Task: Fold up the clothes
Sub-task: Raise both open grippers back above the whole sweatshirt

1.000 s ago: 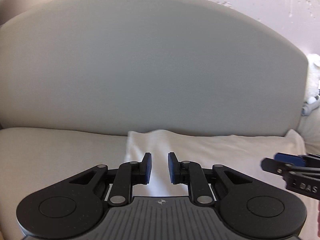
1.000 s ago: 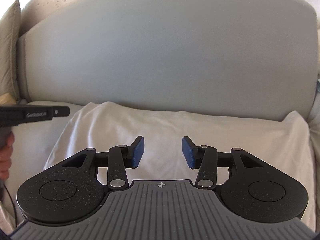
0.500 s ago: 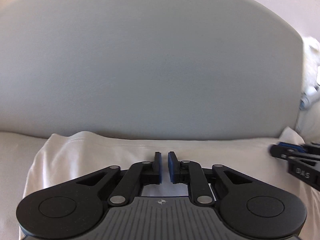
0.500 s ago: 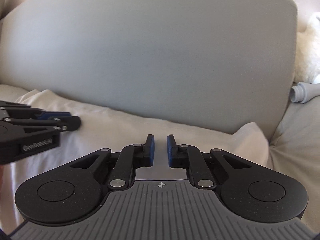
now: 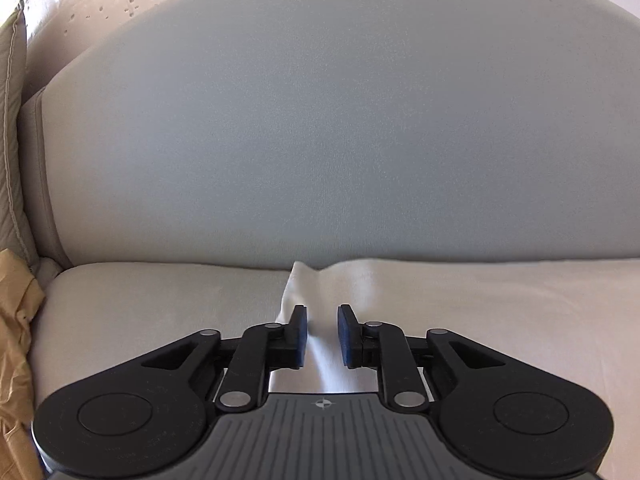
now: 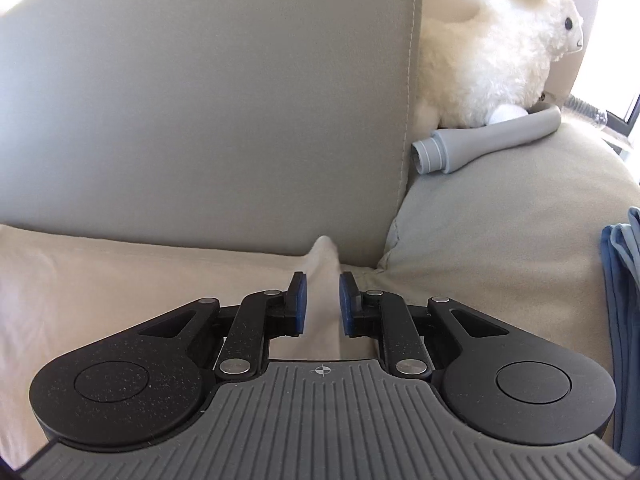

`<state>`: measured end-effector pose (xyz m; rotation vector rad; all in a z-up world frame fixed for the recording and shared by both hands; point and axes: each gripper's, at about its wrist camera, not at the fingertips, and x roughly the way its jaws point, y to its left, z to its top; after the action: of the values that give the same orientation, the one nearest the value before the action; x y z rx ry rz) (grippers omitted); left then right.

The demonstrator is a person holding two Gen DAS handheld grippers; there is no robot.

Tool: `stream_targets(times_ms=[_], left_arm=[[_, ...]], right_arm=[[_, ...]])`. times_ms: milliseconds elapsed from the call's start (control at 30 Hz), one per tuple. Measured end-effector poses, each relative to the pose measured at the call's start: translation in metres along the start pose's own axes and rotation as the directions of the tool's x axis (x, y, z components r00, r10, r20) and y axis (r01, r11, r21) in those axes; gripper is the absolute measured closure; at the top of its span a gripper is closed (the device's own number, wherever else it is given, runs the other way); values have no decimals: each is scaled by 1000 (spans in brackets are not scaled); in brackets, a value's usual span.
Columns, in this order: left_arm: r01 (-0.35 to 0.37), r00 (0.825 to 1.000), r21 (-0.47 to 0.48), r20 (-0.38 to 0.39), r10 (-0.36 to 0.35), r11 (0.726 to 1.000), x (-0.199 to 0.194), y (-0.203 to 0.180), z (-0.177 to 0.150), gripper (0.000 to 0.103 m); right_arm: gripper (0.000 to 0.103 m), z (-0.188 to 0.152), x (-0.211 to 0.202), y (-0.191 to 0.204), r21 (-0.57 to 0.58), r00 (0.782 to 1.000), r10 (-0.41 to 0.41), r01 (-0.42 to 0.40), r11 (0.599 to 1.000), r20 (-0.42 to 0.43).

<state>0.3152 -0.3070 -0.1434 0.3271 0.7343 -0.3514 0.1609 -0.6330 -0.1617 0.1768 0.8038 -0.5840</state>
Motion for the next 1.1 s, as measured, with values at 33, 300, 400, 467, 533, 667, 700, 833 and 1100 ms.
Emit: stream_targets(times_ms=[33,300,400,467,533,667,700,833,1100], left_arm=[[5,1000,15,-7,-5,1000,-7,-8,-7,79],[55,992,11,-112,-54,998,-25,-37,-79,79],[77,983,8,-165,-74,997,-44,-33,-95,79],[93,981,23,-174,-88,995,-70,-32,-100,79],[110,979,37,-178,-101,993,-79,-43,-107,79],[165,974,32,-162,-158,986,-109,-67,-116,79],[177,973,27,-156,-171,984,-112,-72,-118,79],[159,969,93,-207,-137,983,-104,-77,-137,75],[122,968,89,-231,-99,988,-128,-60,-151,75]], right_arm=[[80,-5,-6,5,-3,1000,18,-18,1000,-18],[78,-78,-29,31,-177,985,-69,40,983,-161],[78,-99,-39,6,-146,968,-135,106,984,-210],[80,-104,-51,-11,-125,961,-130,102,987,-246],[83,-101,-68,-14,-82,968,-105,88,993,-230],[82,-102,-105,-2,-42,986,-8,1,999,-169],[82,-104,-110,2,-38,987,20,-26,999,-160],[81,-128,-118,33,-81,978,111,-127,989,-179],[80,-170,-130,-22,-84,960,-12,-12,996,-279]])
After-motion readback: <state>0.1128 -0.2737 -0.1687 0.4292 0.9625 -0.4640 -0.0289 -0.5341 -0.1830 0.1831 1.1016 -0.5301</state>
